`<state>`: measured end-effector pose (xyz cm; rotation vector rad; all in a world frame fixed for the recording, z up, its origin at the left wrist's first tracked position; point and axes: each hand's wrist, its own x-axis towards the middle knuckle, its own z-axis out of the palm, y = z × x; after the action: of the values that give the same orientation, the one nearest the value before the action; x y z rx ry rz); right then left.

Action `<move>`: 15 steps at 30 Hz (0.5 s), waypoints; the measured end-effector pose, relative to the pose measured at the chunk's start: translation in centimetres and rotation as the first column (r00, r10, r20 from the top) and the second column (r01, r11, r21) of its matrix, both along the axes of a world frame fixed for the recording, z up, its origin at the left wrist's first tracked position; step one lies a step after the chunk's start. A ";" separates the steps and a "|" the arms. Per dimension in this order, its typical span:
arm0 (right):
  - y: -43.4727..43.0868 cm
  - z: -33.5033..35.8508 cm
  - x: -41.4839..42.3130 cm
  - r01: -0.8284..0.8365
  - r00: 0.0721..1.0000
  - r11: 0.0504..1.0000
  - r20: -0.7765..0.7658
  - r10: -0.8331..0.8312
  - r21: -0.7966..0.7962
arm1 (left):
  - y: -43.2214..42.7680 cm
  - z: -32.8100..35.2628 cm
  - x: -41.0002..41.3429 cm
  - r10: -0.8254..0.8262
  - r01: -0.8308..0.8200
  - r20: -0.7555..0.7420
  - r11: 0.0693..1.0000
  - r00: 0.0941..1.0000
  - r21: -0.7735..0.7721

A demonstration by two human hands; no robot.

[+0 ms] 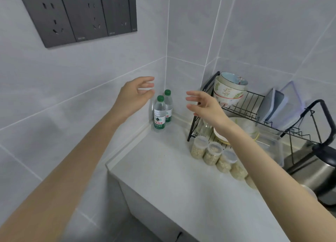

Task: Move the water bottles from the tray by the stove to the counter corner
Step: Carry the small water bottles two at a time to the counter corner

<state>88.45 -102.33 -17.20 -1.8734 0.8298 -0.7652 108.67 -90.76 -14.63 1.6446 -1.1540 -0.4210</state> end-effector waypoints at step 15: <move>16.1 3.2 -9.3 0.229 0.972 0.972 0.061 -0.226 -0.053 | 11.5 3.2 -8.2 -0.264 0.263 -0.039 0.964 0.964 -0.029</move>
<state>79.15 -86.28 -14.01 -1.8196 1.0086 -0.9887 100.42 -79.24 -11.39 1.4585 -1.3469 -0.6065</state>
